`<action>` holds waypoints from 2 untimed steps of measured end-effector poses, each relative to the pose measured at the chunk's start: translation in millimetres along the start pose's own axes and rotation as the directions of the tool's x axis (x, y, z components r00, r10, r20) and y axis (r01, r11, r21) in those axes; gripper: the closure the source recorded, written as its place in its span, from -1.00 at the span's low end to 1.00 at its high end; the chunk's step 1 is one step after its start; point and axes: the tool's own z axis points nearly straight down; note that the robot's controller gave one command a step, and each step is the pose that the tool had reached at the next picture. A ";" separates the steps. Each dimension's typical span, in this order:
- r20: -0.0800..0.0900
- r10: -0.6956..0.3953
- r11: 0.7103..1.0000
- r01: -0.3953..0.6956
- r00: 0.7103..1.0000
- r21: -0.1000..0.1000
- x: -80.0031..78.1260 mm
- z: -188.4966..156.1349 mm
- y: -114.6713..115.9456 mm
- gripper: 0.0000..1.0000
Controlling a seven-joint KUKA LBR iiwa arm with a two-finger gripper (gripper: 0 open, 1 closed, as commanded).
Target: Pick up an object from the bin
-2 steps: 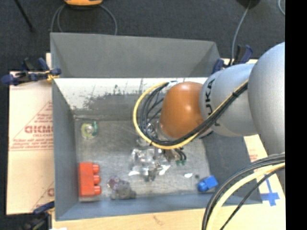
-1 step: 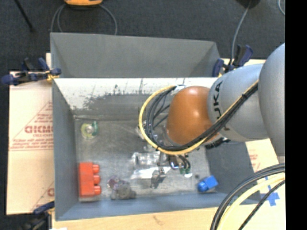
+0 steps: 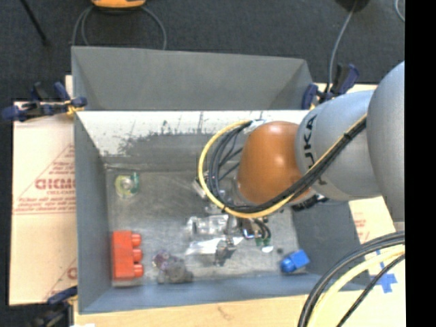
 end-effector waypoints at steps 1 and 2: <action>0.004 0.082 0.997 -0.082 0.997 -0.001 -8.9 26.8 1.0 -1.00; 0.000 0.081 0.997 -0.081 0.997 -0.001 -10.4 24.8 1.3 -1.00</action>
Offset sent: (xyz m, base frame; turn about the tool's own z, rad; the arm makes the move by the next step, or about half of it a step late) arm 0.0054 0.0008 -0.0303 0.0848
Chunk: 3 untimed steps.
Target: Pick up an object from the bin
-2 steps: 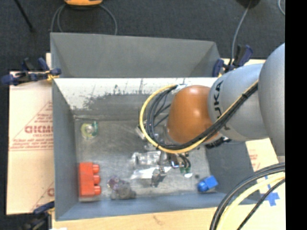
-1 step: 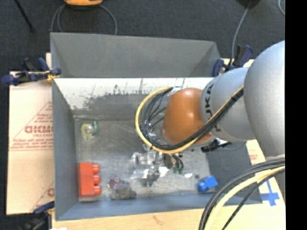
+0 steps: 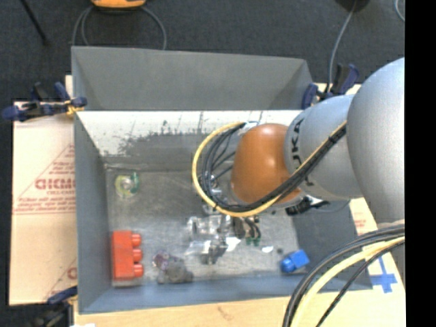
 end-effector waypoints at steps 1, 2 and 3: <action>0.014 0.001 1.000 -0.001 1.000 -0.001 -4.0 -3.3 0.2 1.00; -0.001 0.001 1.000 -0.001 1.000 0.001 -4.8 -20.9 0.3 1.00; -0.001 0.001 1.000 -0.001 1.000 0.001 -5.4 -51.0 0.3 1.00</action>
Offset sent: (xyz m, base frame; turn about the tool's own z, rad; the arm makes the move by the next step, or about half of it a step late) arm 0.0000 0.0000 0.0000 0.0000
